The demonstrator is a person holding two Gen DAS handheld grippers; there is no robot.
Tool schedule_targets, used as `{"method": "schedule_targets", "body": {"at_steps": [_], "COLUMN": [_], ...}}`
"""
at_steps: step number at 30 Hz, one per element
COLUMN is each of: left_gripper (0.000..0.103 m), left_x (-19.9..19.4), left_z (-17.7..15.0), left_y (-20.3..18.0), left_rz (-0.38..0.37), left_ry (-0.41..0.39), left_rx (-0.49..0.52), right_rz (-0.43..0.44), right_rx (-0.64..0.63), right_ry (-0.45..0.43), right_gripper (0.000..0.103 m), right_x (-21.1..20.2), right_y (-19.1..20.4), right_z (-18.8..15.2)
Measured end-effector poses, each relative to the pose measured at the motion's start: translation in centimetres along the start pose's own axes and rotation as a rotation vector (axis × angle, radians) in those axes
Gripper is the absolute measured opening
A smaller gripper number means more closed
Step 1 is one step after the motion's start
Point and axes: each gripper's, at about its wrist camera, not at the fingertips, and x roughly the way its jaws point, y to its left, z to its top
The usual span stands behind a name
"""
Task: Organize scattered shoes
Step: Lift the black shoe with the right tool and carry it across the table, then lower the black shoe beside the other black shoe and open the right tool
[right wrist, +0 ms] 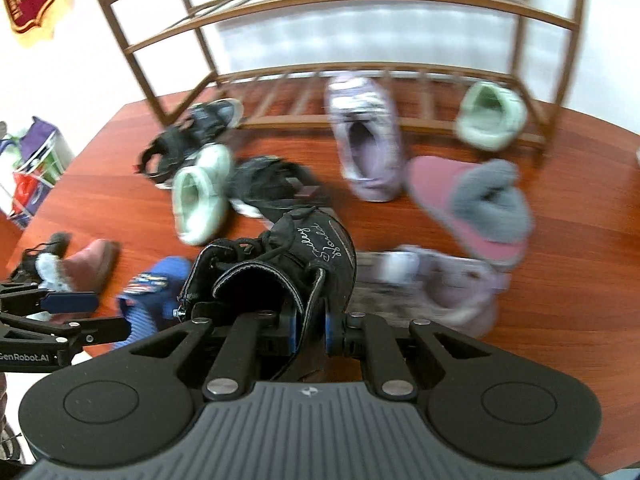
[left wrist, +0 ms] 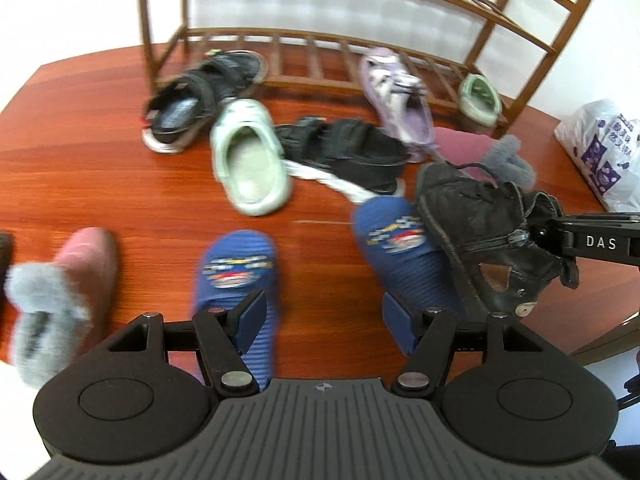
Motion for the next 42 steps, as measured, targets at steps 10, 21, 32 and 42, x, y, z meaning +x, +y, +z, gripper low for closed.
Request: {"method": "schedule_targets", "body": {"at_steps": [10, 21, 32, 42], "left_gripper": [0.067, 0.067, 0.067, 0.067], "left_x": [-4.3, -8.1, -10.0, -10.7], "left_z": [-1.5, -3.8, -4.7, -5.8], "left_y": [11.8, 22.8, 30.1, 33.0], "left_rz": [0.062, 0.084, 0.109, 0.133], "left_ry": [-0.020, -0.013, 0.006, 0.024], "left_rx": [-0.087, -0.112, -0.110, -0.130], "right_rz": [0.120, 0.196, 0.205, 0.100], "right_rx": [-0.065, -0.108, -0.050, -0.038], "right_ry": [-0.006, 0.007, 0.024, 0.093], "right_gripper": [0.014, 0.014, 0.014, 0.014], "right_x": [3.9, 7.6, 12.8, 19.6], "right_y": [15.0, 29.3, 38.4, 41.3], "right_z": [2.3, 3.1, 2.6, 0.1]}}
